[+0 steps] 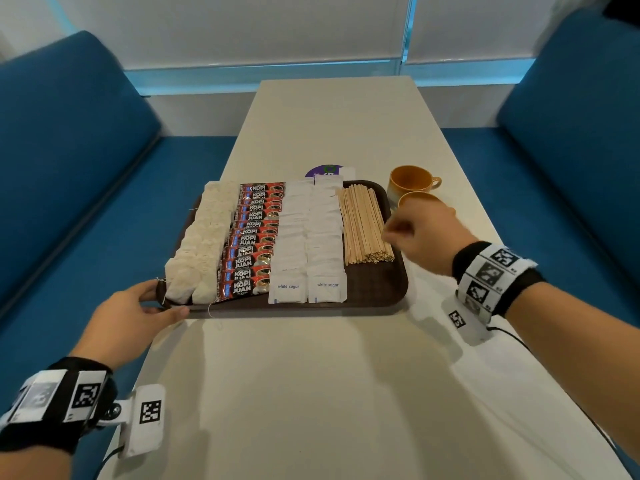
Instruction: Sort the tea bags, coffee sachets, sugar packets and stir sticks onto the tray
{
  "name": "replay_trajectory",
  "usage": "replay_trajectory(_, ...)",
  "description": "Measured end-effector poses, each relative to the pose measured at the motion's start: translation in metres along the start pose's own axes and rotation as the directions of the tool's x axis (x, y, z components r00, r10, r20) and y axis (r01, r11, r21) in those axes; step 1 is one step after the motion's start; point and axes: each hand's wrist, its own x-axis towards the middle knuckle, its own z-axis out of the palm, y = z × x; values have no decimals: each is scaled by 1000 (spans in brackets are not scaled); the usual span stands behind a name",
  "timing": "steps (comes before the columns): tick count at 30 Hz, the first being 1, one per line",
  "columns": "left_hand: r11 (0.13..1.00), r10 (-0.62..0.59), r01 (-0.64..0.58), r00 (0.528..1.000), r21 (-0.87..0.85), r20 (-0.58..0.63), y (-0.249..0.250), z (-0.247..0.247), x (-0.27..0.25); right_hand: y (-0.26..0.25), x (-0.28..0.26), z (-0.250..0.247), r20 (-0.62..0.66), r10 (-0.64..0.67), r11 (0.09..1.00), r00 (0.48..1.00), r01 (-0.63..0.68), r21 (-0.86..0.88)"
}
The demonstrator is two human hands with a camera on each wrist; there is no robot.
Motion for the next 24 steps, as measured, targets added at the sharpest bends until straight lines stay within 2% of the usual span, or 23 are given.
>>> replay_trajectory(2,1000,-9,9,1000,10,-17,-2,0,2,-13,-4,17,236,-30,997,971,46,-60)
replay_trajectory(3,1000,-11,11,1000,17,-18,-3,0,3,-15,-4,25,313,-24,994,950,55,-92)
replay_trajectory(5,1000,-10,11,1000,22,-15,-4,1,3,-19,-2,38,376,-26,991,926,74,-113)
replay_trajectory(9,1000,2,-2,1000,23,-21,-8,3,3,-29,8,47,414,-40,980,910,116,-161)
replay_trajectory(12,1000,12,-11,1000,28,-22,-9,4,3,-30,15,48,417,-37,968,908,136,-209)
replay_trajectory(17,1000,11,-11,1000,22,-16,-11,4,3,-25,17,50,389,-34,976,920,115,-186)
replay_trajectory(24,999,30,-30,999,11,-35,-12,4,2,-14,-13,44,223,29,998,974,-14,-69)
